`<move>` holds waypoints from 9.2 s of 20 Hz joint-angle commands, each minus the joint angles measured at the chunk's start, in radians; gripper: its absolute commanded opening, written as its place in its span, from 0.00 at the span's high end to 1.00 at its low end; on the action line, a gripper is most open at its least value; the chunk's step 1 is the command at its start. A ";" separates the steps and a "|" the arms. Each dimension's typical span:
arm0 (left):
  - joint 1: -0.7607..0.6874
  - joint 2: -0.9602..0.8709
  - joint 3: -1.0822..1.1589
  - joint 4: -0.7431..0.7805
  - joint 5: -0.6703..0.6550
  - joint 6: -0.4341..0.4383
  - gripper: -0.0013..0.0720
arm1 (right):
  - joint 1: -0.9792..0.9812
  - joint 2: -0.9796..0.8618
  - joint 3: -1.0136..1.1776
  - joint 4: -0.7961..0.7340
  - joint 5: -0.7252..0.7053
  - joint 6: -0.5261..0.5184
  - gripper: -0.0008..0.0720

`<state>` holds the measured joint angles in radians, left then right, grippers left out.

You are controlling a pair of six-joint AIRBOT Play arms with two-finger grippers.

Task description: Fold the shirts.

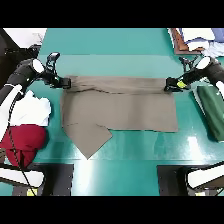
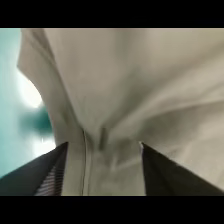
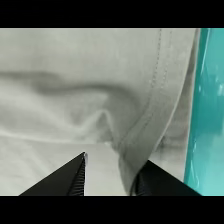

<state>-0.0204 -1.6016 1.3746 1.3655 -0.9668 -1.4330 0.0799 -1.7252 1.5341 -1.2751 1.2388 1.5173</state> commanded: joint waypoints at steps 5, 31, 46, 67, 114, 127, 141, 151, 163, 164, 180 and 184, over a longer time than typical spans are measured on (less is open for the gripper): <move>0.117 0.215 -0.044 0.029 -0.291 -0.034 0.33 | -0.106 0.160 -0.036 0.001 0.224 -0.031 0.52; 0.128 0.632 -0.955 -0.464 -0.040 -0.070 0.33 | -0.173 0.430 -0.395 0.107 0.144 -0.089 0.52; 0.128 0.639 -0.915 -0.618 -0.107 0.132 0.95 | -0.443 0.429 -0.727 0.126 0.176 -0.185 0.39; 0.128 0.932 -0.767 -0.284 -0.440 0.018 0.95 | -0.342 0.818 -0.815 -0.121 0.380 -0.192 0.97; -0.112 0.223 -0.223 -0.557 -0.017 0.175 0.95 | -0.372 0.035 -0.433 0.453 0.164 -0.342 0.12; -0.391 -0.069 0.035 -0.558 0.084 0.085 0.95 | -0.292 0.346 -0.320 0.533 0.259 -0.319 0.97; -0.554 -0.277 0.202 -0.542 0.123 0.035 0.95 | 0.186 0.220 0.348 0.550 0.270 -0.126 0.97; -0.388 -0.129 0.209 -0.306 -0.007 0.018 0.95 | 0.413 0.042 0.504 0.550 0.212 -0.131 0.97; 0.124 0.232 0.209 0.031 -0.151 0.018 0.94 | 0.803 -0.251 0.504 0.551 -0.300 -0.272 0.74; 0.136 0.232 0.209 0.026 -0.166 0.018 0.94 | 0.816 -0.264 0.504 0.551 -0.325 -0.272 0.49; 0.136 0.231 0.206 -0.175 -0.237 0.054 0.94 | 0.314 0.099 -0.157 0.498 0.006 -0.269 0.43; 0.136 0.231 0.206 -0.183 -0.237 0.054 0.94 | 0.257 0.062 -0.260 0.532 -0.063 -0.268 0.12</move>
<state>0.1162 -1.3708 1.5810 1.1954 -1.2018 -1.3853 0.3843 -1.6588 1.3640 -0.7746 1.2259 1.2484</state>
